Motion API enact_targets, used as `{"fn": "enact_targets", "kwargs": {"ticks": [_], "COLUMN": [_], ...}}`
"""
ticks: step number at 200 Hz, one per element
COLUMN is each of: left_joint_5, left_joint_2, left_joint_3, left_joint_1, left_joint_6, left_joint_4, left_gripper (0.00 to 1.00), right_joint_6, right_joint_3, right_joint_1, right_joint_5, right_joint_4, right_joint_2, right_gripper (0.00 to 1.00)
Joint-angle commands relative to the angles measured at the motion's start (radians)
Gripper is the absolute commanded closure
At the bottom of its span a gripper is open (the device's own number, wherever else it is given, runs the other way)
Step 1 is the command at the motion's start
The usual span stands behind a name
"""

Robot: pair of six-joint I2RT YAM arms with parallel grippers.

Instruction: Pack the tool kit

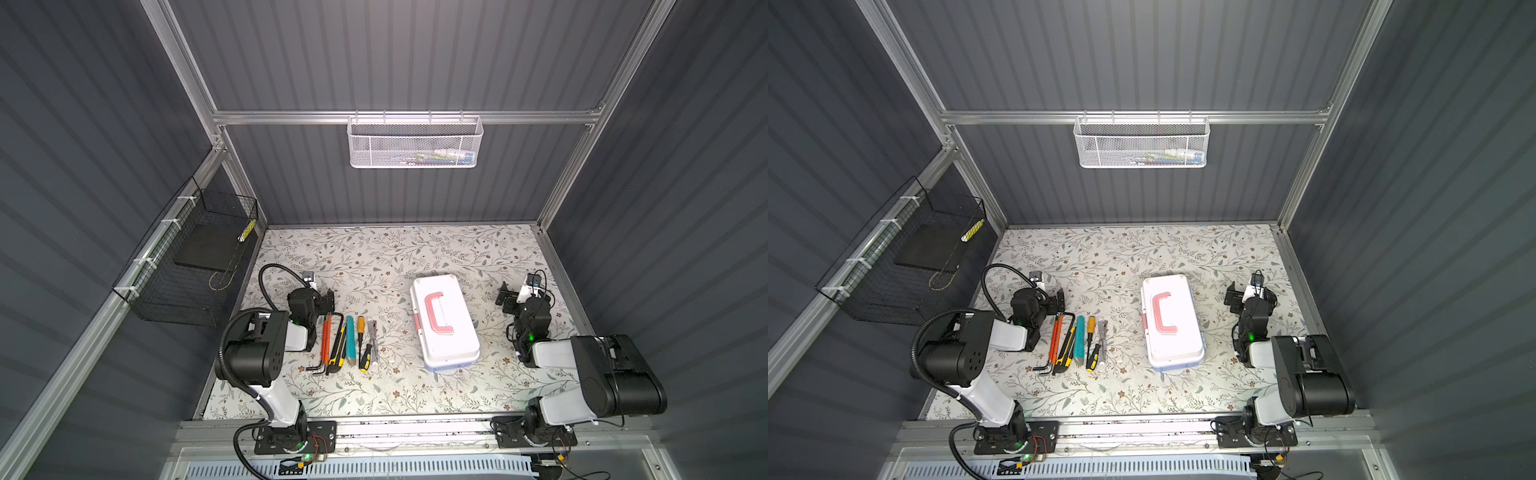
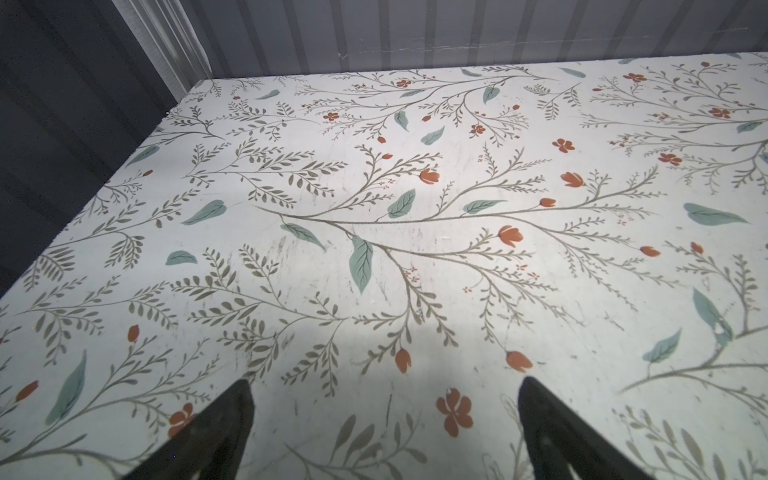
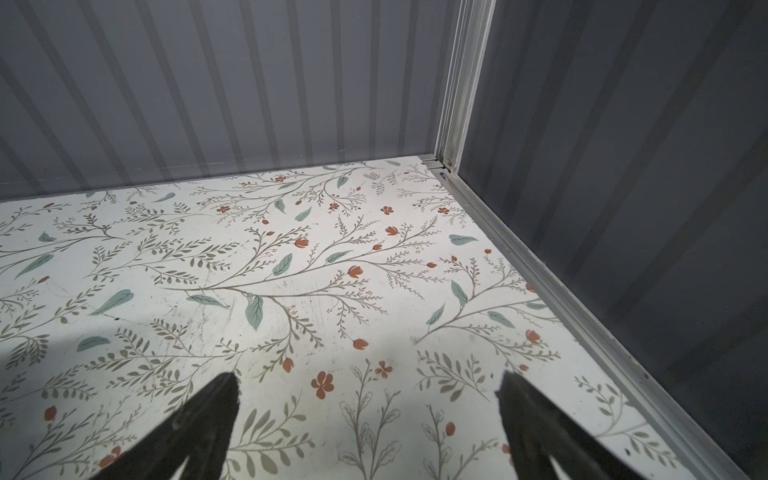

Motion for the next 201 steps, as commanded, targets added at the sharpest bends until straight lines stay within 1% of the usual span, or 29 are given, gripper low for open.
{"fn": "enact_targets", "kwargs": {"ticks": [1,132,155,172,186,193,201], "left_joint_5": [0.015,0.016,0.016,0.019,0.008,-0.007,-0.029], "left_joint_2": [-0.004,-0.004,-0.003,-0.004,-0.013,-0.027,-0.040], "left_joint_3": [0.006,0.008,0.008,0.008,0.009,0.020,0.031], "left_joint_1": [0.007,0.007,0.007,0.008,0.007,0.007,0.008], "left_joint_6": [-0.007,-0.007,-0.006,-0.006,-0.009,-0.018,-0.029], "left_joint_4": [0.006,0.006,0.005,0.001,0.001,-0.036,-0.066], "left_gripper": [0.01,0.01,0.01,0.00,0.01,0.01,0.01], "right_joint_6": [0.009,0.014,0.028,0.049,0.021,0.019,0.035], "right_joint_3": [0.016,0.023,0.039,0.053,0.058,0.058,0.053], "right_joint_1": [-0.005,-0.011,-0.032,-0.076,-0.085,-0.084,-0.085], "right_joint_5": [-0.005,-0.017,-0.068,-0.167,-0.260,-0.263,-0.224], "right_joint_4": [0.000,-0.016,-0.052,-0.099,-0.104,-0.110,-0.101], "right_joint_2": [-0.002,-0.002,-0.006,-0.017,-0.014,-0.016,-0.017], "right_gripper": [0.01,0.01,0.01,0.01,0.01,0.01,0.01]}}
